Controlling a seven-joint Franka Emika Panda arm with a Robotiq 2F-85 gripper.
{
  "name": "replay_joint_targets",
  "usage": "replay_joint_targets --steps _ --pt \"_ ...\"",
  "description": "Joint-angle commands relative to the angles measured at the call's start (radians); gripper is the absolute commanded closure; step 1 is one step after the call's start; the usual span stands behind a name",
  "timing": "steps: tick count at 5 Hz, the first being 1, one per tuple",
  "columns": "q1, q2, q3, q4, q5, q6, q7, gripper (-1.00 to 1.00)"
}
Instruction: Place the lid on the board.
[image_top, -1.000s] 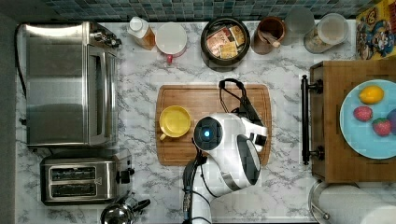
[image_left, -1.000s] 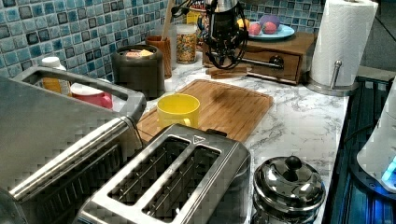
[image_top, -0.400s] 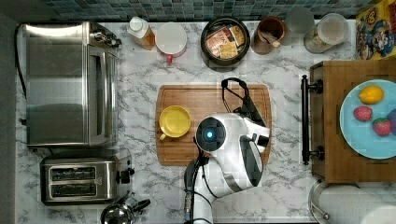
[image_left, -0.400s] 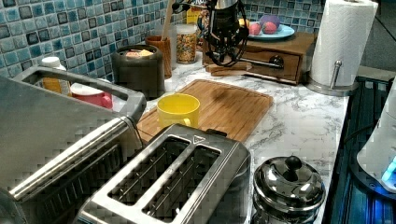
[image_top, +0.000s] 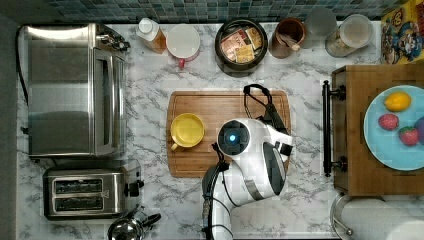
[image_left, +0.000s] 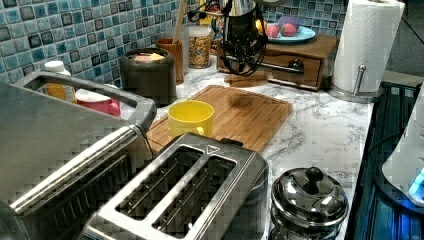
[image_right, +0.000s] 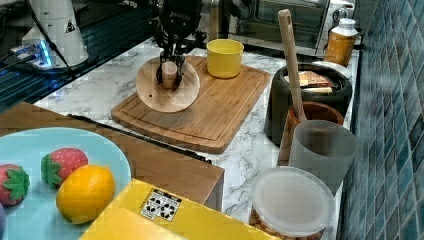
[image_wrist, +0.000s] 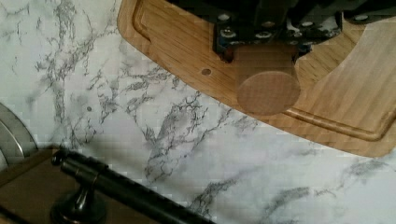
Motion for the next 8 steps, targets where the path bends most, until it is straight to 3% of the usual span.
replay_joint_targets --steps 1,2,5,8 --pt "0.017 0.092 0.008 0.216 -0.032 0.069 0.033 -0.25" --pt "0.024 0.096 0.010 0.213 -0.045 0.076 0.052 -1.00" --pt "0.018 0.060 0.042 0.207 0.050 0.034 -0.015 -1.00" --pt "0.004 0.060 0.056 0.207 0.048 0.034 -0.014 -1.00"
